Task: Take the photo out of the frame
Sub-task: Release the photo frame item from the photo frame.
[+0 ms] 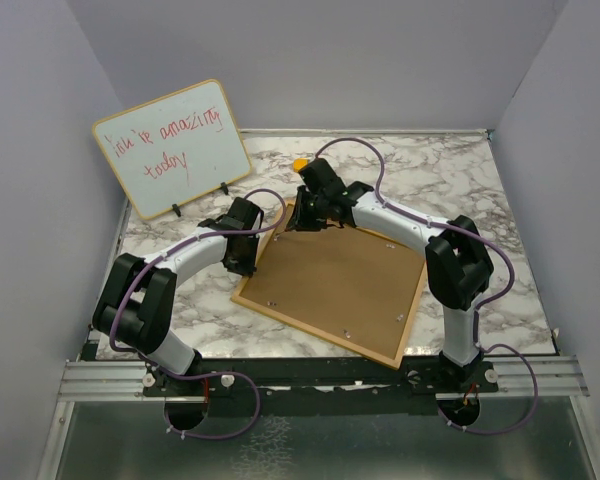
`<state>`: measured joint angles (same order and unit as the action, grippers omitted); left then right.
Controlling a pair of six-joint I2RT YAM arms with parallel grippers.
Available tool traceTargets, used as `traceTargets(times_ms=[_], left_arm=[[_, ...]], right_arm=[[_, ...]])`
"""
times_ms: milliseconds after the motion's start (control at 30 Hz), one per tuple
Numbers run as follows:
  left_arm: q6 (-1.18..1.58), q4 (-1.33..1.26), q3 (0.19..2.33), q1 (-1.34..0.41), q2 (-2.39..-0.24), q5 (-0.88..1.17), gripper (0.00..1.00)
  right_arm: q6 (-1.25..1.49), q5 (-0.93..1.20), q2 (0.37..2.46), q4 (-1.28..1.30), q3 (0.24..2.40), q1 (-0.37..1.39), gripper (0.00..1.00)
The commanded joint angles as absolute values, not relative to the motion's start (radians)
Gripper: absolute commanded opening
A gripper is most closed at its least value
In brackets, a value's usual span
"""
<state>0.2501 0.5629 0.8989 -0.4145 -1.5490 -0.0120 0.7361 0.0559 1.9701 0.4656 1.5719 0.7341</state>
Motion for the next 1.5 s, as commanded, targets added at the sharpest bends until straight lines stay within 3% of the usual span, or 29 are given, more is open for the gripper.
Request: traceTargets(times_ms=[0,367,700,1467], left_arm=[[0.251,0.565,0.891,-0.41,-1.551,-0.067,0.07],[0.25,0.565,0.891,-0.411,-1.554,-0.066,0.08],[0.25,0.565,0.89,-0.411,-1.551,-0.064,0.08],[0.25,0.565,0.89,-0.41,-1.551,-0.066,0.08]], right_arm=[[0.742,0.072,1.953,0.476,1.573,0.747,0.0],[0.735,0.129,1.903,0.415,1.535,0.749,0.01],[0.736,0.006,1.858,0.471,1.518,0.749,0.01],[0.716,0.024,1.941,0.531,1.555,0.749,0.0]])
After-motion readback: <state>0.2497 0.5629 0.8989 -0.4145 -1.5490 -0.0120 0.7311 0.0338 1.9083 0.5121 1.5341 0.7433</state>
